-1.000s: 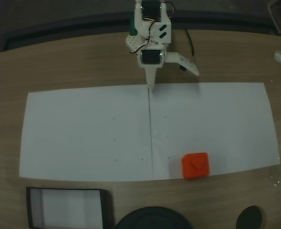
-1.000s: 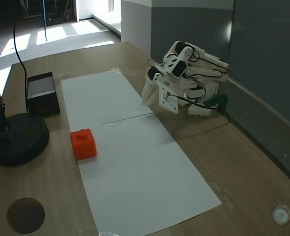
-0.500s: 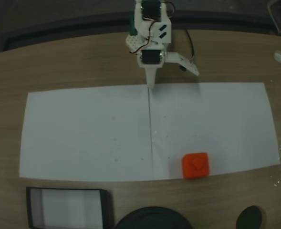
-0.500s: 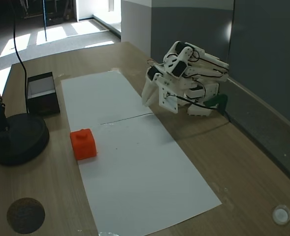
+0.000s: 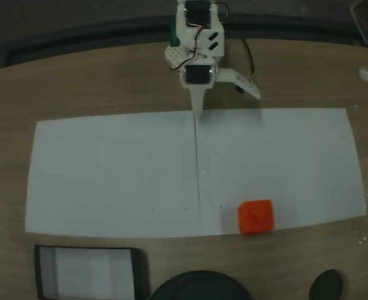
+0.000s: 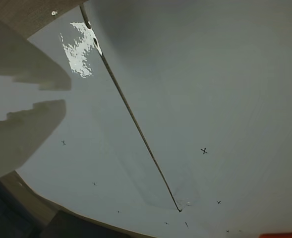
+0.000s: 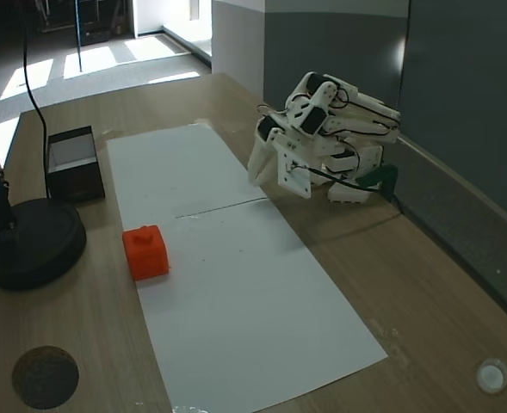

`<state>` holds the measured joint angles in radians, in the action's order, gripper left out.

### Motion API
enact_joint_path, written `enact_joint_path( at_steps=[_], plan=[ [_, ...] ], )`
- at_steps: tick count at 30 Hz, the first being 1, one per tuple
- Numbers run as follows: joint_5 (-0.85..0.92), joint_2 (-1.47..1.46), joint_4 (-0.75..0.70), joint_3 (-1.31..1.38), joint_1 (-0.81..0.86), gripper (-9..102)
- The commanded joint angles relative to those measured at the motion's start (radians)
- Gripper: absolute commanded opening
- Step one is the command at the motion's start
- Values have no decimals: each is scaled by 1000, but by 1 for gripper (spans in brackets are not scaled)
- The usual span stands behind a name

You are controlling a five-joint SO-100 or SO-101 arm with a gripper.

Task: Grab a orange square and put it in the box.

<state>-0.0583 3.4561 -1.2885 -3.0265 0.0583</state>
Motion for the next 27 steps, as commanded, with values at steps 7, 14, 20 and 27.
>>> enact_joint_path(
  at_steps=[7,14,20,27],
  plan=[
    [-2,18,-3,26,0,0],
    [2,18,114,31,-21,1],
    [14,9,204,190,-109,19],
    [86,-144,209,445,-221,28]
  ],
)
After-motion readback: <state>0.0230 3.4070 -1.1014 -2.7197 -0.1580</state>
